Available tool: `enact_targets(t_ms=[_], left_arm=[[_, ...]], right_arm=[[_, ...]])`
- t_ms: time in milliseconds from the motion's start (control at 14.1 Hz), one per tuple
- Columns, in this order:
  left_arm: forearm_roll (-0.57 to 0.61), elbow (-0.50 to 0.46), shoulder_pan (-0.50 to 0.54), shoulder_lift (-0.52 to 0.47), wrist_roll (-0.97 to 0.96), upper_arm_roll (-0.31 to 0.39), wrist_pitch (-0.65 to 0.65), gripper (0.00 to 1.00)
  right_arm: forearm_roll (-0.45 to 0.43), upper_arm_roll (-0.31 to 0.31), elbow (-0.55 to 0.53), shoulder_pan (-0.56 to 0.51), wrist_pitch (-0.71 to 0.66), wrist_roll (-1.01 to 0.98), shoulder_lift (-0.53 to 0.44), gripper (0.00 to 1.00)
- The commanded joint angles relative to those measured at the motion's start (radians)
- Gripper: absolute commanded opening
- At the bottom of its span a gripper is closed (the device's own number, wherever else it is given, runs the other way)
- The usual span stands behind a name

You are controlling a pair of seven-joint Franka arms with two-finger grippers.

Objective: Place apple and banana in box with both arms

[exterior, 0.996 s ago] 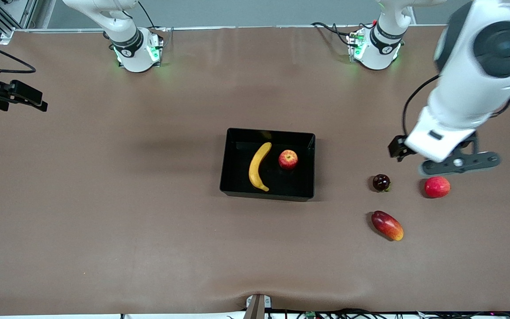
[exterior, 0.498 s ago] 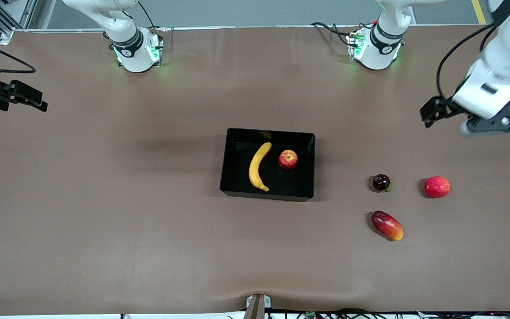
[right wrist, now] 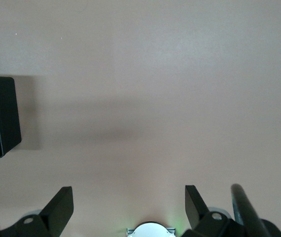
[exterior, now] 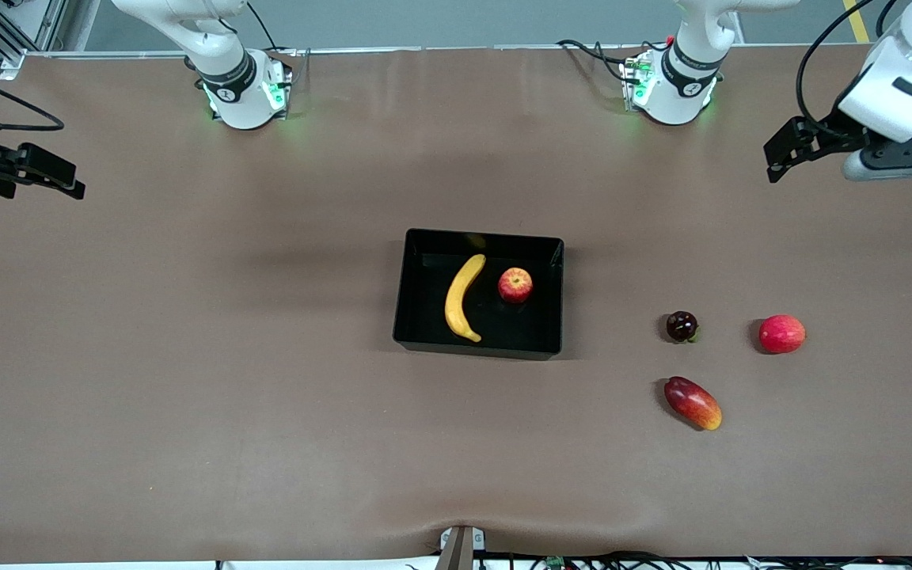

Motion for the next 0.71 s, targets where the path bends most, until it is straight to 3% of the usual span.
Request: enact_targets(t_ms=[0, 640], left_arm=[[-0.025, -0.013, 0.007, -0.016, 0.035, 0.021, -0.001, 1.0], [-0.048, 0.045, 0.02, 0.016, 0.057, 0.024, -0.003, 1.0]], right_arm=[[-0.011, 0.007, -0.015, -0.009, -0.003, 0.004, -0.022, 1.0], [-0.011, 0.007, -0.015, -0.01, -0.001, 0.004, -0.022, 1.0]])
